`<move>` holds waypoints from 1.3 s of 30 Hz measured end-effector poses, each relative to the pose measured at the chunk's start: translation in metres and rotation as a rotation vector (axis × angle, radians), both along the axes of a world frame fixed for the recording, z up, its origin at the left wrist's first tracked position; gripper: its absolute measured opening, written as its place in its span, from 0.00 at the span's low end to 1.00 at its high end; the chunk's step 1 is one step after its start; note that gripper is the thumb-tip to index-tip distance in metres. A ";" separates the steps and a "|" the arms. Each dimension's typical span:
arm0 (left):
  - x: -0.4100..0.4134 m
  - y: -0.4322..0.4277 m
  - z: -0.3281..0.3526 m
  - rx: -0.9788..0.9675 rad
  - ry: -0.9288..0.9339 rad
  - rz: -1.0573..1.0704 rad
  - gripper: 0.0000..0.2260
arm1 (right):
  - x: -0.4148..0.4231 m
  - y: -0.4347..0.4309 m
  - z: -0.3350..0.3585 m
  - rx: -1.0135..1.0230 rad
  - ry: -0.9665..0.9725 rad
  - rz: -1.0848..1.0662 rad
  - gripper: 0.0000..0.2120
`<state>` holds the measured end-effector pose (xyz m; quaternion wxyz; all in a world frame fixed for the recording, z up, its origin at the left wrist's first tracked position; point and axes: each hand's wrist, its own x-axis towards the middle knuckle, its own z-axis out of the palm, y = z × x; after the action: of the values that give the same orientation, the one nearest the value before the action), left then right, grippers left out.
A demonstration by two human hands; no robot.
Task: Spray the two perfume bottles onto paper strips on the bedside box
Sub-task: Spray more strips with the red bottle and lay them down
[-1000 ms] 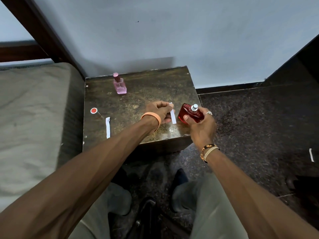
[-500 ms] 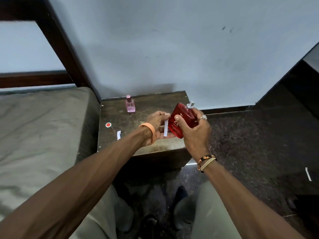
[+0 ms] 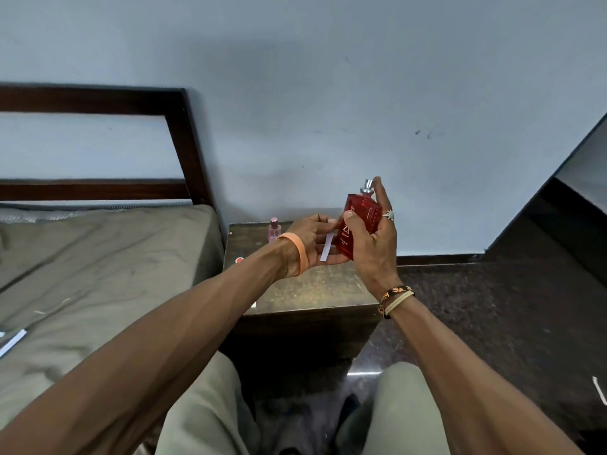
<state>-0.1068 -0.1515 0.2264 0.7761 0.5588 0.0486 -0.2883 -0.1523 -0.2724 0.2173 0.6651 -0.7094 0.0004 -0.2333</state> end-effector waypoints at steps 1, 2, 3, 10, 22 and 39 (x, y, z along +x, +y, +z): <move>-0.003 0.001 0.005 0.013 -0.006 0.000 0.03 | -0.002 0.000 0.006 0.050 -0.002 0.023 0.31; -0.004 0.002 0.010 0.041 -0.016 0.003 0.03 | -0.004 0.000 0.010 0.100 -0.006 0.044 0.30; -0.004 0.003 0.014 0.080 -0.032 0.012 0.03 | -0.007 0.000 0.014 0.158 -0.005 0.064 0.29; -0.002 0.020 0.033 0.223 -0.186 0.254 0.02 | -0.032 -0.015 0.040 0.726 0.115 0.422 0.28; -0.009 0.021 0.064 0.207 -0.305 0.261 0.04 | -0.067 -0.021 0.055 0.091 0.105 0.441 0.32; -0.023 0.015 0.068 0.152 -0.253 0.308 0.05 | -0.062 0.001 0.033 -1.018 0.060 -0.076 0.35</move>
<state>-0.1294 -0.1368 0.2944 0.7666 0.6333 0.0570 -0.0894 -0.2147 -0.2713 0.2502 0.2260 -0.9492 -0.0684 -0.2078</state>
